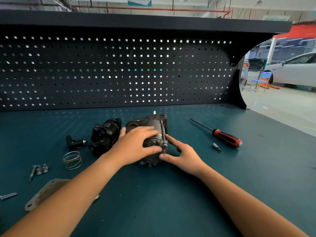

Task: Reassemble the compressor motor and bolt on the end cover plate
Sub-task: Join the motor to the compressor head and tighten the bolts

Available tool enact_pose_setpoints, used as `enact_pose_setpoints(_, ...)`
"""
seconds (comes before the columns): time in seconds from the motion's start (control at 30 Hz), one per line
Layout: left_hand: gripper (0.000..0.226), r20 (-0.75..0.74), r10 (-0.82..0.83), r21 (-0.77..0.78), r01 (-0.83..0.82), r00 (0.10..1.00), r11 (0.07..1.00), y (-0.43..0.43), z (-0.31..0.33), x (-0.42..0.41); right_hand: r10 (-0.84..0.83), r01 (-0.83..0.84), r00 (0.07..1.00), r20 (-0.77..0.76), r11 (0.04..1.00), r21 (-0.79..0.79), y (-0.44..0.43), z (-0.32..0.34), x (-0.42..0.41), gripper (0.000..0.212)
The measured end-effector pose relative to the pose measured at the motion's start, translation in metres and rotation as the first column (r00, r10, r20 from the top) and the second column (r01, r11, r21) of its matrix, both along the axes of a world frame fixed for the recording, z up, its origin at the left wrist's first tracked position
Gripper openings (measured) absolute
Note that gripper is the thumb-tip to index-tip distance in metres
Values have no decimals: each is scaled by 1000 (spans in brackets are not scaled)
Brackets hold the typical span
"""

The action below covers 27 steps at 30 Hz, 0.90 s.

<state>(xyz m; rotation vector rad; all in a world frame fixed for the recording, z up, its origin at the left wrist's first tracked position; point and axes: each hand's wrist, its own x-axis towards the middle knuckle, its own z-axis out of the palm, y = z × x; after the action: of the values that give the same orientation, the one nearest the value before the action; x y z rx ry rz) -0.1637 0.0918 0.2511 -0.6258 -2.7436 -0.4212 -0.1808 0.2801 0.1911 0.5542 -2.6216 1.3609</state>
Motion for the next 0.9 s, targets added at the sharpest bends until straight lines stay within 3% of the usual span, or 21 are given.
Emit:
enact_pose_setpoints(0.13, 51, -31, -25, 258, 32, 999, 966, -63, 13, 48, 25, -24, 999, 47, 1000, -15, 2, 0, 2, 83)
enact_pose_setpoints(0.23, 39, -62, 126, 316, -100, 990, 943, -131, 8, 93, 1, 4, 998, 58, 996, -84, 1, 3, 4, 68)
enact_pose_setpoints(0.37, 37, -9, 184, 259, -175, 983, 950, -183, -26, 149, -137, 119, 990, -29, 933, -340, -3, 14, 11, 45)
enact_pose_setpoints(0.5, 50, 39, 154, 3, -154, 987, 988, -181, -57, 173, -340, 257, 939, -57, 801, -541, -9, 24, 18, 23)
enact_pose_setpoints(0.67, 35, -32, 78, 48, -77, 996, 996, -177, -63, 178, -438, 324, 897, -57, 740, -589, -10, 23, 27, 15)
enact_pose_setpoints(0.83, 51, -179, 145, -8, -149, 973, 989, -168, -65, 178, -444, 318, 894, -63, 727, -608, -14, 21, 34, 13)
enact_pose_setpoints(0.9, 43, -138, 210, -3, -212, 968, 977, -164, -62, 179, -433, 314, 899, -63, 740, -595, -17, 20, 36, 13)
